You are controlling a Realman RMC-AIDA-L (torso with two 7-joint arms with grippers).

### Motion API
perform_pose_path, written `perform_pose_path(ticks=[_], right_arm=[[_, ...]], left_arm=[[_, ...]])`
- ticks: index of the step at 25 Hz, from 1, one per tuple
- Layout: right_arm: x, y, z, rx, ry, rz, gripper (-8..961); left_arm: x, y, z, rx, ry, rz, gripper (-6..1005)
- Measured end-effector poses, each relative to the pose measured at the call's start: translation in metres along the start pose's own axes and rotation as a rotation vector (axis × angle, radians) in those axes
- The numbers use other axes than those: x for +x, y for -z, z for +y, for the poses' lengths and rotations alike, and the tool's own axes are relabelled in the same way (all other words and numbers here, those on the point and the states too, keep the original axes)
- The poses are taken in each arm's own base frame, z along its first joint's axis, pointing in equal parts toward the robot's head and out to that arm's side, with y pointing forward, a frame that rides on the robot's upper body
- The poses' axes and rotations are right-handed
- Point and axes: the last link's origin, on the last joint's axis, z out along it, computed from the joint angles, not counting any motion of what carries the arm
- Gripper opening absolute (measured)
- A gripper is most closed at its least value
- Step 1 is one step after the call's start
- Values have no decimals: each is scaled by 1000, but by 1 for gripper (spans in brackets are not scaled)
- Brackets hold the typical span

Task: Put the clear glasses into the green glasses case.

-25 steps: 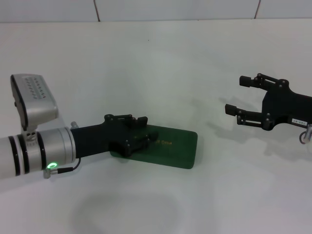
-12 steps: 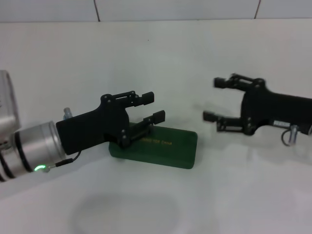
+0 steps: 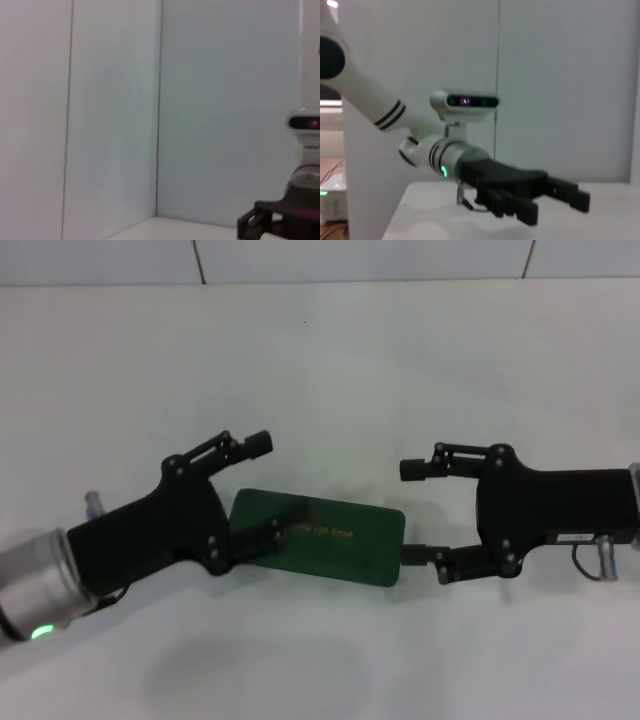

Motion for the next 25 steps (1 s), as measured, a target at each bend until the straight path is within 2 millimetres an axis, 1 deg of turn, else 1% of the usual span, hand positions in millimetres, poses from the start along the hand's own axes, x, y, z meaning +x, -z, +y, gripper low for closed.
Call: perform_pose_path(ticks=[1, 5, 10, 18, 25], right_arm=[[1, -1, 0, -3, 1, 6, 808], [2, 0, -1, 9, 4, 14, 807], [2, -2, -1, 11, 4, 11, 807], [4, -1, 1, 15, 0, 11, 807], [6, -3, -2, 35, 2, 25, 807]], left_arm=[[0, 2, 3, -3, -9, 6, 797], [-2, 7, 8, -3, -15, 12, 797], [-5, 6, 10, -3, -16, 8, 797], [-7, 5, 9, 4, -28, -1, 797], [-7, 5, 10, 6, -26, 1, 797]])
